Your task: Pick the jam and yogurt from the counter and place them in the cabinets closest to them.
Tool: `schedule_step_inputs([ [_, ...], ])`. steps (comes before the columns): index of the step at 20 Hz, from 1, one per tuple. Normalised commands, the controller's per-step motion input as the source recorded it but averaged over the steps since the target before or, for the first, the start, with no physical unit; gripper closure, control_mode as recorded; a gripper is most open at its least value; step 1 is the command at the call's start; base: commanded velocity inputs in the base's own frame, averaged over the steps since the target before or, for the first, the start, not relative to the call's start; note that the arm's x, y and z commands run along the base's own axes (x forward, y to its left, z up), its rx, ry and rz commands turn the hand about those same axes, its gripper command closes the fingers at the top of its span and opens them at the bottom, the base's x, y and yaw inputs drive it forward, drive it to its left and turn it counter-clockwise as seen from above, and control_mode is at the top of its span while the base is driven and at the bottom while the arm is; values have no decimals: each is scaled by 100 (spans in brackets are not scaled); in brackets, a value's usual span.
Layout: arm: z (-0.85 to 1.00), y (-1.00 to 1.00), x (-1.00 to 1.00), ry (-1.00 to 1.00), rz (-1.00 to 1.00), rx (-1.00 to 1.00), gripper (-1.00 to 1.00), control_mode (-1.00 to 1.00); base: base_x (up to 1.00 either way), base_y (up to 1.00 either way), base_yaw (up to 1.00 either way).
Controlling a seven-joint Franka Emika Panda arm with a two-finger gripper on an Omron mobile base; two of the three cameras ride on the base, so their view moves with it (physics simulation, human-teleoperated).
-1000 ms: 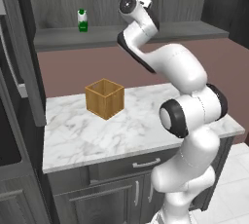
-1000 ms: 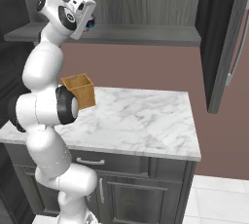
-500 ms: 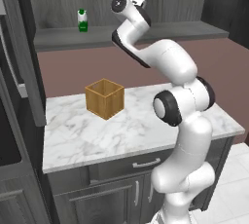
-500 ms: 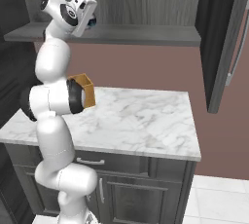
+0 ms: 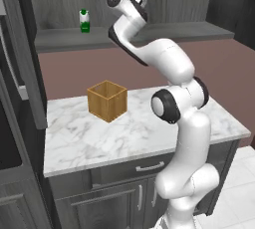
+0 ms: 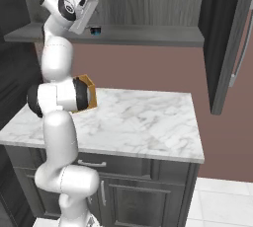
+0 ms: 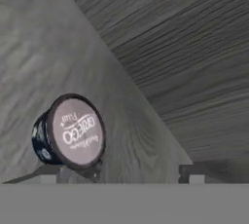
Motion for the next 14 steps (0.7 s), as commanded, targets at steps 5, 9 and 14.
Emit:
schedule_step_inputs([
  [5, 30, 0, -45, 0, -5, 4, -100, -100, 0, 0, 0],
  [9, 29, 0, -72, 0, -1, 3, -100, -100, 0, 0, 0],
  [14, 4, -1, -98, -7, 0, 2, -100, -100, 0, 0, 0],
])
